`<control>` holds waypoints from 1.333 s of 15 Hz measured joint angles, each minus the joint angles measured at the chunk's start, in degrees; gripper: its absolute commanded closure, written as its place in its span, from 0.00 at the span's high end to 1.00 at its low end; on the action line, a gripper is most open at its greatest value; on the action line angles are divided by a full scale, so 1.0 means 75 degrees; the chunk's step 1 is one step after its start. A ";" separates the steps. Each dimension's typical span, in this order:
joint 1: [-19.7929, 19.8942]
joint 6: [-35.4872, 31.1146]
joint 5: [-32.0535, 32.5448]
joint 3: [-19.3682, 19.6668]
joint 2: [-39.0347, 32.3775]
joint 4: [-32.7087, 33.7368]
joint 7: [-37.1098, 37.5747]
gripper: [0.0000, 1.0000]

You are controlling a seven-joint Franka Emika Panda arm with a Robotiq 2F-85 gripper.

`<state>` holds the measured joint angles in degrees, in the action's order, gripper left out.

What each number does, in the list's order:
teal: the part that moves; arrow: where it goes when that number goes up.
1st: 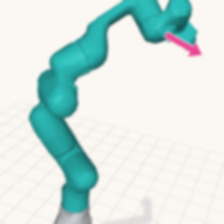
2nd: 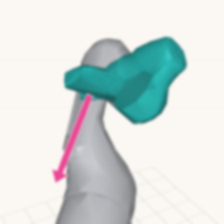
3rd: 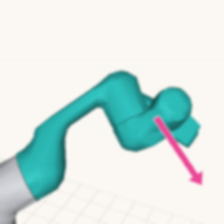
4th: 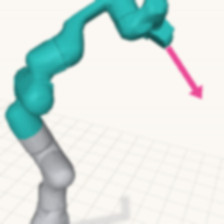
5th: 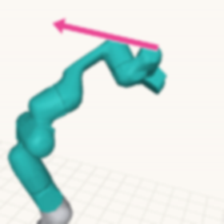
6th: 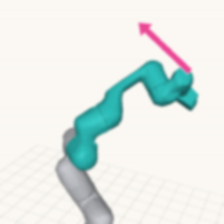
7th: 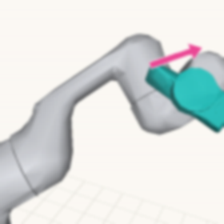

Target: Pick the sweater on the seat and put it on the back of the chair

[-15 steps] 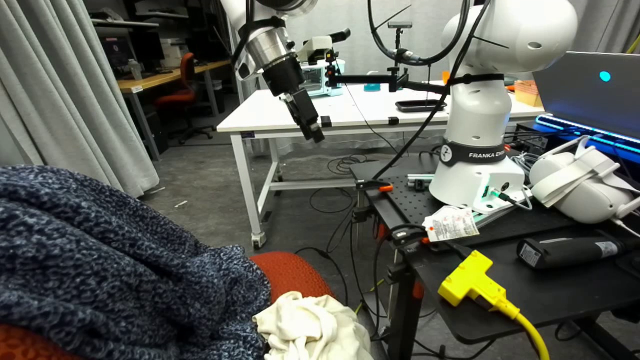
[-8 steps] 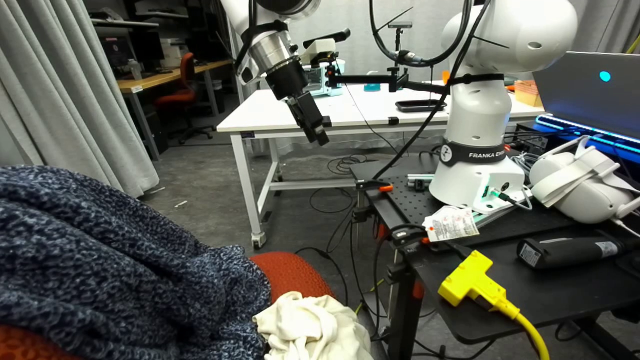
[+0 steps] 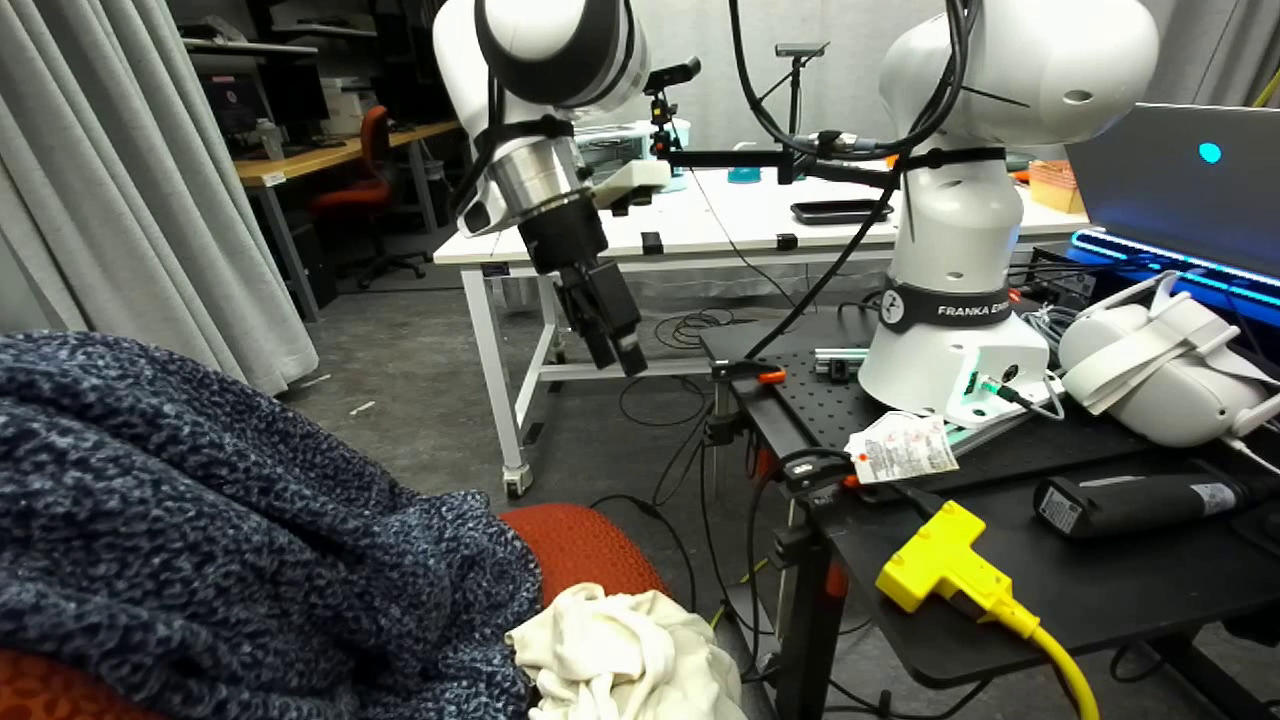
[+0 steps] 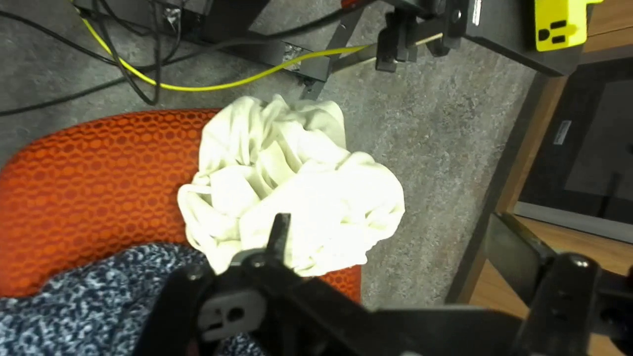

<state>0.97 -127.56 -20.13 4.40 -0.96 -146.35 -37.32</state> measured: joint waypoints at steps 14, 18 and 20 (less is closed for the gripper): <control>-0.0075 -0.1695 -0.1220 -0.1036 -0.1446 0.0038 -0.1148 1.00; -0.0152 -0.3516 0.0358 -0.1085 -0.2029 -0.0069 -0.0518 1.00; -0.0205 -0.4298 0.0968 -0.1146 -0.2462 -0.0074 -0.0105 1.00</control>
<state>-0.57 -159.79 -12.87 -4.19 -19.42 -146.91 -38.11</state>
